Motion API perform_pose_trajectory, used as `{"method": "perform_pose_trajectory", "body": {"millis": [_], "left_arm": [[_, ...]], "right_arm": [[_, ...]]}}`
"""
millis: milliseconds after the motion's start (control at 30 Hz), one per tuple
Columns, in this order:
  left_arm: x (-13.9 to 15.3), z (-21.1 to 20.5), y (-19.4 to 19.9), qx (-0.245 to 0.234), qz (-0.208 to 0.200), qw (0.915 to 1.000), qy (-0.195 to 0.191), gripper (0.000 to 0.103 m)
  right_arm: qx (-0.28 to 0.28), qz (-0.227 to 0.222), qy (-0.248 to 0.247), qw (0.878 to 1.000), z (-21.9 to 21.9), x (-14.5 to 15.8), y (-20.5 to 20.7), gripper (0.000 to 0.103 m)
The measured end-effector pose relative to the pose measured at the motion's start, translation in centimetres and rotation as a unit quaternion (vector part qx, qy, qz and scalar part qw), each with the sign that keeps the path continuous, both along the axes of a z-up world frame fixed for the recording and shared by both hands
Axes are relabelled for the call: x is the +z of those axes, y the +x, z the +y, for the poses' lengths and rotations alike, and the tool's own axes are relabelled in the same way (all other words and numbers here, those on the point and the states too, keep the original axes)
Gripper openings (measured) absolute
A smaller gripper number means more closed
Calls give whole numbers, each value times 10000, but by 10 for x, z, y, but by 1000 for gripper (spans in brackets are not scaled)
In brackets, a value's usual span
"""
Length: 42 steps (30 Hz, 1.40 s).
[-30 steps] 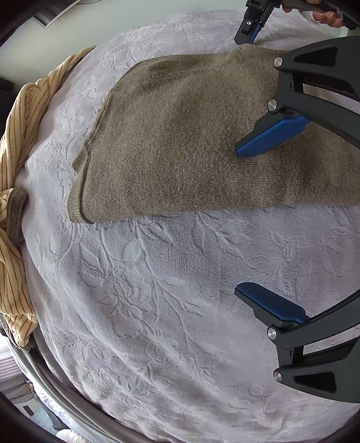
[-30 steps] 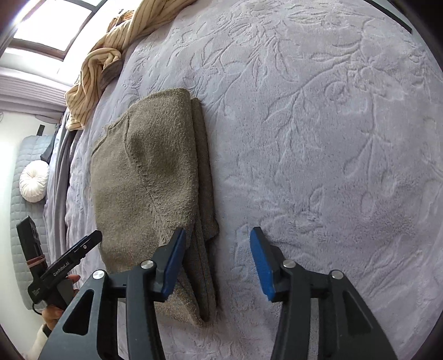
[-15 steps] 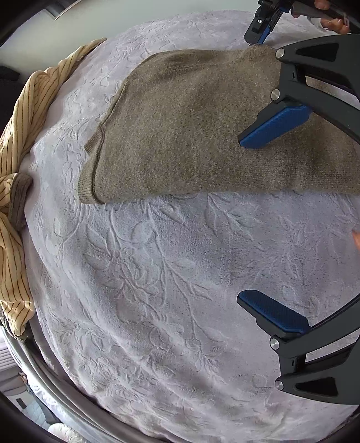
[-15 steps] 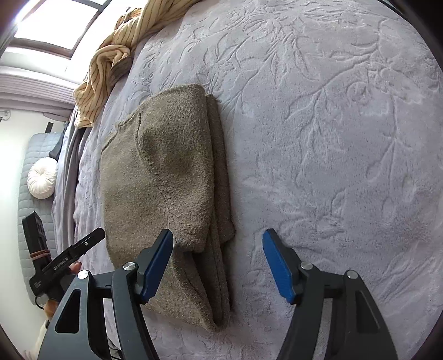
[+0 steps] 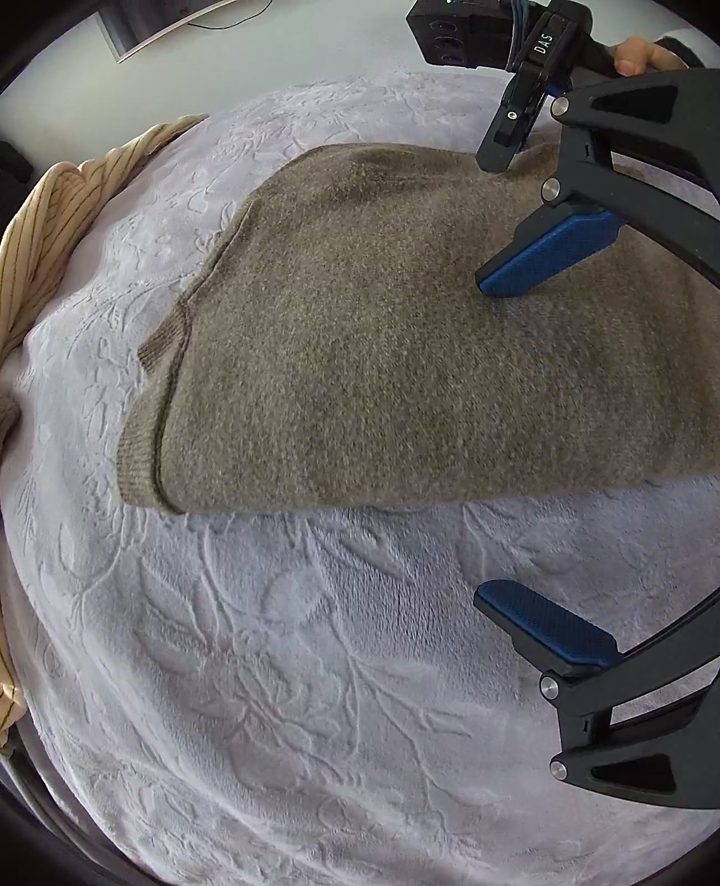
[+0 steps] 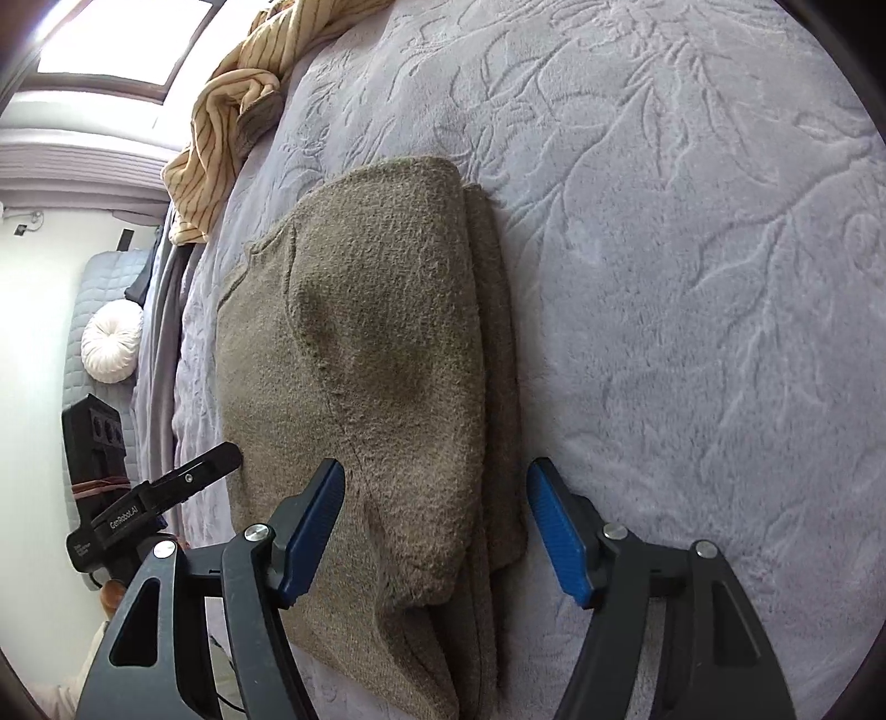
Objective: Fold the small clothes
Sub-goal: 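Slide the right tool fingers under the folded sweater edge and close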
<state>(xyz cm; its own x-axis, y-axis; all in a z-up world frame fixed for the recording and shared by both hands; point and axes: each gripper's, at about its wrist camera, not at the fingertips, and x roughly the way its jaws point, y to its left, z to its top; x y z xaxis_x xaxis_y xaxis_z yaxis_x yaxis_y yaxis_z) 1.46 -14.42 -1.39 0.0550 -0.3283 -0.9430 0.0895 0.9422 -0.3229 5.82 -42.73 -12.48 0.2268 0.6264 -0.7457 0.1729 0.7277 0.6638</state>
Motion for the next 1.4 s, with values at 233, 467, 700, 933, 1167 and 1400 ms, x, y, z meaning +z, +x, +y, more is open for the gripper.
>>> {"method": "perform_pose_trajectory", "body": {"millis": [233, 467, 700, 933, 1167, 1400], "left_arm": [[-8, -12, 6, -110, 61, 9999, -74, 103], [-14, -16, 8, -102, 54, 9998, -141, 103], [-19, -14, 12, -236, 99, 9993, -272, 103], [-18, -31, 15, -435, 67, 9979, -464, 103], [-21, -32, 15, -420, 108, 9973, -591, 103], [-19, -31, 10, -392, 20, 9978, -531, 103]], "right_arm": [[22, 87, 479, 9988, 3, -11, 12, 77], [450, -50, 456, 9979, 24, -1, 22, 77], [907, -393, 453, 9941, 25, 10, 22, 81], [576, -175, 1041, 9927, 5, -11, 21, 79], [432, -119, 1602, 9861, 20, -23, 27, 81], [266, 25, 1422, 9895, 21, -19, 27, 71]]}}
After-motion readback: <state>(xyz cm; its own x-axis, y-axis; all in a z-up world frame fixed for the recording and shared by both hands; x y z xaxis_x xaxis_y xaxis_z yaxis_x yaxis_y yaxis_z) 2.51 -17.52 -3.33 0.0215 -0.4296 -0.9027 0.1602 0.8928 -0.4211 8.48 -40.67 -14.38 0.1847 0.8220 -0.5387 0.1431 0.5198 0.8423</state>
